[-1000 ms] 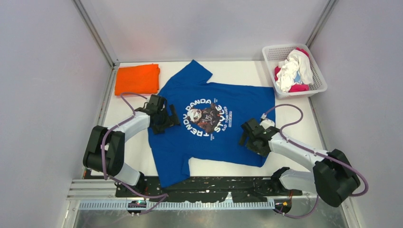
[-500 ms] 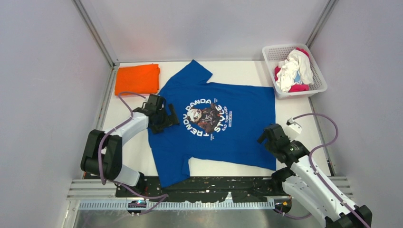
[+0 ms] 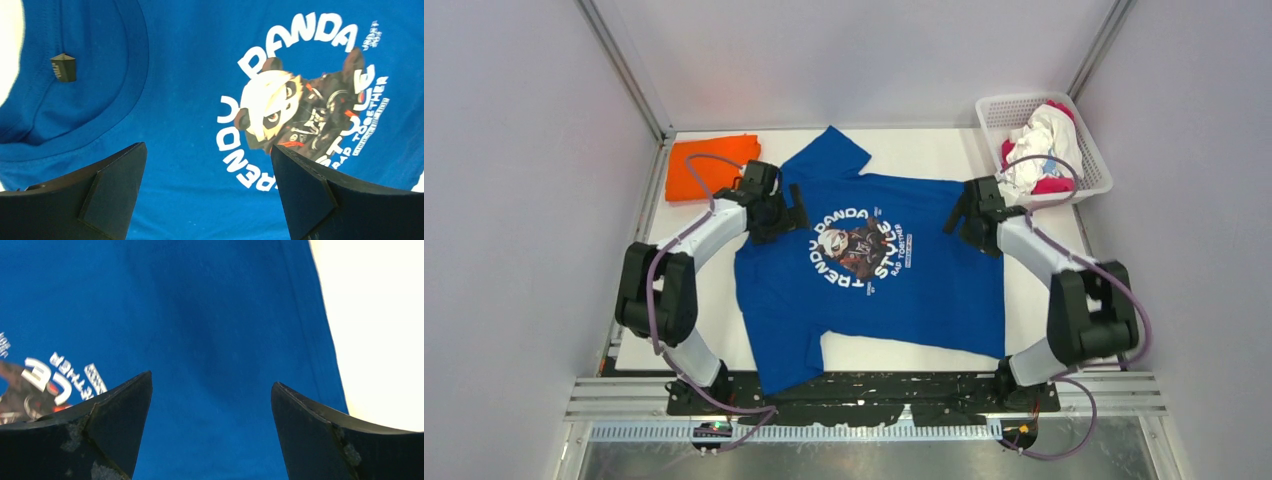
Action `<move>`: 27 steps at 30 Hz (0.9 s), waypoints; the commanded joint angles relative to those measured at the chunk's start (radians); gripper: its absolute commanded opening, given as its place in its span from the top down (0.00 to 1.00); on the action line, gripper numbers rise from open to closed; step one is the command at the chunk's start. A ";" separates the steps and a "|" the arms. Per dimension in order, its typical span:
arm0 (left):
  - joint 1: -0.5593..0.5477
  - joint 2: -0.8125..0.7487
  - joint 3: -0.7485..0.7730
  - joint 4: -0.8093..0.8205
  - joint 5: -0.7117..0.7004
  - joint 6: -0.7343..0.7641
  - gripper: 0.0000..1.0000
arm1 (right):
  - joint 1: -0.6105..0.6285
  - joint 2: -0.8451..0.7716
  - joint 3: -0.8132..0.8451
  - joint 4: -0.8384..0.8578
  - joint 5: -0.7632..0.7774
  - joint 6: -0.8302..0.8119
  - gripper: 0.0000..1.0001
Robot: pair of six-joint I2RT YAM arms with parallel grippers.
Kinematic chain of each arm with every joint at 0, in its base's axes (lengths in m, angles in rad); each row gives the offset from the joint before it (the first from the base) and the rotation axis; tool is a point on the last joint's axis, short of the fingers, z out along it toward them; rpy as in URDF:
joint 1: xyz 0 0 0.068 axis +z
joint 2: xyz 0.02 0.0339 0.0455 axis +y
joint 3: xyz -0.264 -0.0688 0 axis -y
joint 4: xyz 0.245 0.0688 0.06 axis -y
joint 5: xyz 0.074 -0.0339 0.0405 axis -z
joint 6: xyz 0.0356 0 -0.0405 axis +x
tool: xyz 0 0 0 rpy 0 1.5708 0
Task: Fold and stack the t-shirts
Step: Flatten out the tshirt
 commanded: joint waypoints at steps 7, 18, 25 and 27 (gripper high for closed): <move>0.047 0.148 0.053 -0.051 0.001 0.012 0.00 | -0.063 0.555 0.483 0.014 -0.159 -0.150 0.04; 0.118 0.154 0.026 -0.037 0.012 -0.032 0.00 | -0.088 0.788 0.794 -0.085 -0.204 -0.185 0.04; 0.120 0.190 0.060 -0.017 0.021 -0.060 0.00 | -0.100 0.953 1.088 -0.197 -0.221 -0.217 0.04; 0.120 0.222 0.092 -0.023 0.021 -0.062 0.00 | -0.104 0.993 1.150 -0.211 -0.217 -0.221 0.04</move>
